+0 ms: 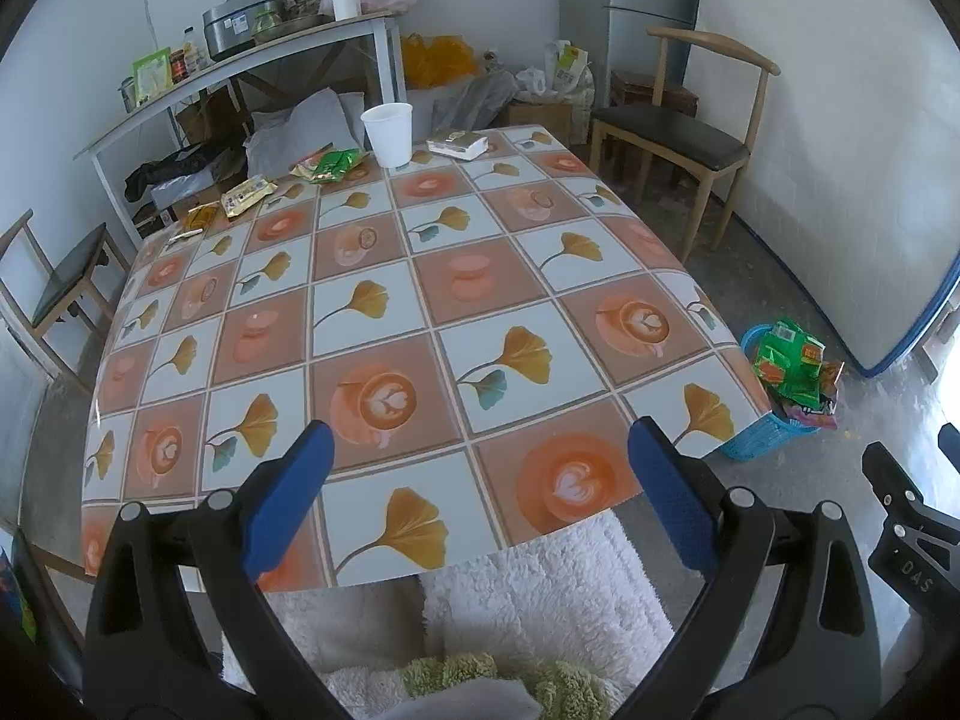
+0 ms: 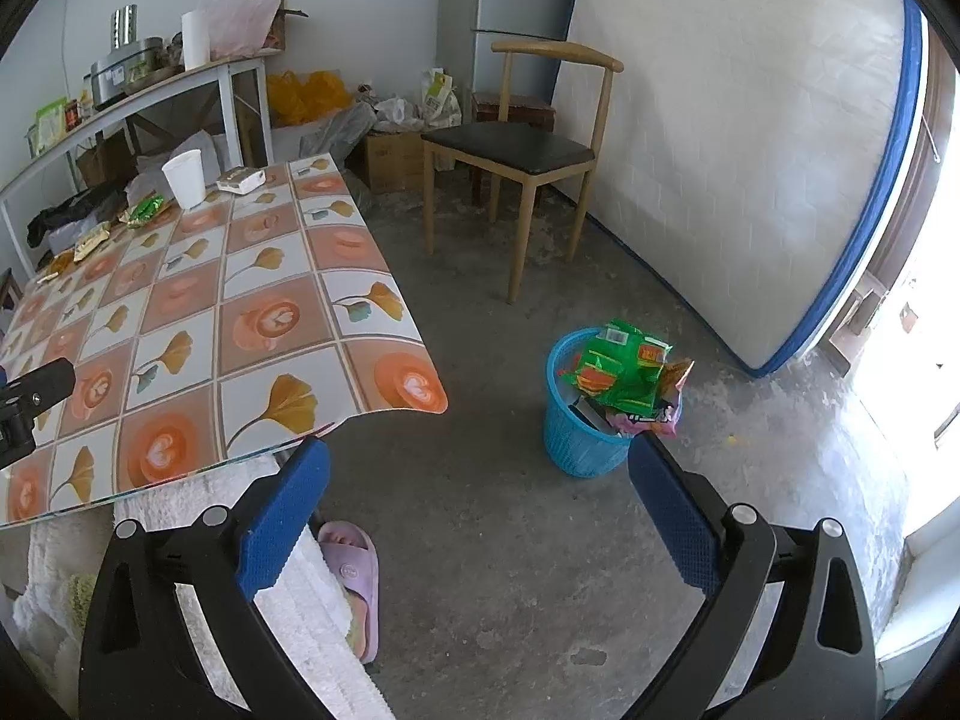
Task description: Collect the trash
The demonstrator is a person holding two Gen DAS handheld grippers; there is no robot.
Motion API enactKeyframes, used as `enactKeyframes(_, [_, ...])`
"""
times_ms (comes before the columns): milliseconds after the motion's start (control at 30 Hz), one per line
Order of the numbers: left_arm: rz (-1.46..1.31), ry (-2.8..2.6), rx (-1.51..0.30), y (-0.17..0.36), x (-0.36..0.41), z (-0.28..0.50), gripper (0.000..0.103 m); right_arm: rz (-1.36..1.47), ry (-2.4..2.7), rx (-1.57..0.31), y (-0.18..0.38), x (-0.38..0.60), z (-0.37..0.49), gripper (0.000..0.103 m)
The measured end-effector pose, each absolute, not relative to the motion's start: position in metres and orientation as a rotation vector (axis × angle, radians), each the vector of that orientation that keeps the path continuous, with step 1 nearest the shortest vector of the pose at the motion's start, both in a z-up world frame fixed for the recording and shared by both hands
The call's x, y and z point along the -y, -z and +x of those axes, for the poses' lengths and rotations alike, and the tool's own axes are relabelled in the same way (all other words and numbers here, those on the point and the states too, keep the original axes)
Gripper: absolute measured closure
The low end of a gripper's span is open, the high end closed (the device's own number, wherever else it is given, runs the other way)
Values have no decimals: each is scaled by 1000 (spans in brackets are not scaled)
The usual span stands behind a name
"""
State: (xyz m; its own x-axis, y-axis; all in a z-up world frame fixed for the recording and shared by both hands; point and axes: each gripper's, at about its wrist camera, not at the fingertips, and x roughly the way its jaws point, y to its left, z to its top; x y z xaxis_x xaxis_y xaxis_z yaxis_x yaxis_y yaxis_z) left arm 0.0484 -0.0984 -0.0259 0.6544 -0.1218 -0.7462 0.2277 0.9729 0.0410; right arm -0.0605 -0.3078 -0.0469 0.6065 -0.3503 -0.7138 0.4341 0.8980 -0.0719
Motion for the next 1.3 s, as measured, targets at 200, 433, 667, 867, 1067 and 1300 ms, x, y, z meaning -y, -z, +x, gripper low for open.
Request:
enactKeyframes(200, [123,187,-832,23,95,50,9,96,449,-792,43,306,-58,6])
enactKeyframes(433, [104,166,-840,24,86,54,9,81,436,-767,34,300,-54,6])
enactKeyframes(667, [83,144,-835,21,76,56,9,68,410,-757,30,292,-48,6])
enactKeyframes(867, [68,128,-831,18,69,58,9,56,393,-754,28,287,-43,6])
enactKeyframes(1067, [56,121,-835,18,66,59,9,49,388,-752,26,284,-42,6])
enactKeyframes(1300, [56,121,-835,18,64,59,9,49,387,-754,26,283,-41,6])
